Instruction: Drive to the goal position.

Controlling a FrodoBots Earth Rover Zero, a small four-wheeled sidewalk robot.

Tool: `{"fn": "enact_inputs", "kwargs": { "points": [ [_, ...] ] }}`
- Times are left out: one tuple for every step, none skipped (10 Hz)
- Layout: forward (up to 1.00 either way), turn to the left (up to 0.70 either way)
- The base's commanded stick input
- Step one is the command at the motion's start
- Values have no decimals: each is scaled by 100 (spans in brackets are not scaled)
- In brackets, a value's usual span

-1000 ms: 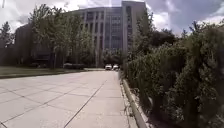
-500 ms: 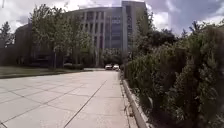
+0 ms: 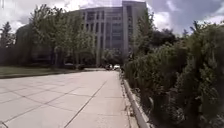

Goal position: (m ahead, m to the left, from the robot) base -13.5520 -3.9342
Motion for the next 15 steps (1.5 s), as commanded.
{"fn": "enact_inputs", "kwargs": {
  "points": [
    [0, 50],
    [0, 50],
    [0, 50],
    [0, 50],
    [0, 50],
    [0, 50],
    [0, 50],
    [0, 50],
    [0, 50],
    [0, 50],
    [0, 50],
    [0, 50],
    [0, 50],
    [0, 50],
    [0, 50]
  ]
}}
